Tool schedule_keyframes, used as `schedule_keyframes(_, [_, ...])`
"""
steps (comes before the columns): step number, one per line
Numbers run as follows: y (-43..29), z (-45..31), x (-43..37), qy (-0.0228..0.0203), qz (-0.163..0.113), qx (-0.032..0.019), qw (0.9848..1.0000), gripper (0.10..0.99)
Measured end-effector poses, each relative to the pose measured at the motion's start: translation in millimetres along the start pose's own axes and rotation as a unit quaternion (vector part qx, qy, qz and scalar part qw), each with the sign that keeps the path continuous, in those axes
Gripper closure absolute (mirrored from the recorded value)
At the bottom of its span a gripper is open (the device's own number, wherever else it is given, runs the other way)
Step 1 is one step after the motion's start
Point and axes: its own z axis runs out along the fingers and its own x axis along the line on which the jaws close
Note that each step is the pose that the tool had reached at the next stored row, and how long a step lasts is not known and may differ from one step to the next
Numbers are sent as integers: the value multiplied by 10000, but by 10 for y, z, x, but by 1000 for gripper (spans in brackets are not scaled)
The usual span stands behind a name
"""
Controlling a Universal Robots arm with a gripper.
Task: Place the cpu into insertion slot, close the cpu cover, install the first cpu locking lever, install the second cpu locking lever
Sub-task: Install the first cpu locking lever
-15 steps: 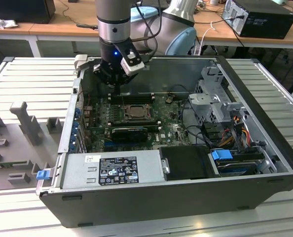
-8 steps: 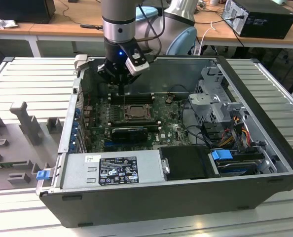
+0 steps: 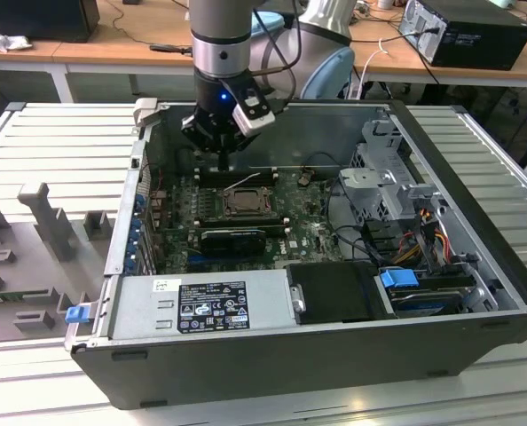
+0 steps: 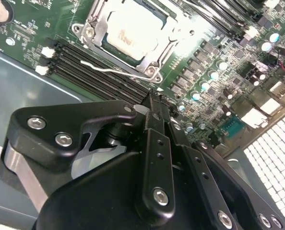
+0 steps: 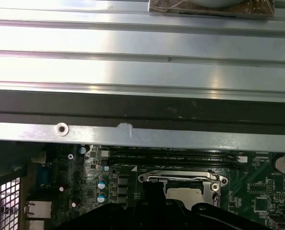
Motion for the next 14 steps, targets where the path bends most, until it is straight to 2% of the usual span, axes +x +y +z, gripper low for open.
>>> schedule_keyframes(3, [-2, 4, -42, 0, 0, 0, 10000, 980])
schedule_keyframes(5, [-4, 9, -119, 0, 0, 0, 10000, 980])
schedule_keyframes(8, [-7, 13, -183, 0, 0, 0, 10000, 980])
schedule_keyframes(14, [-9, 23, -231, 0, 1, -5, 10000, 980])
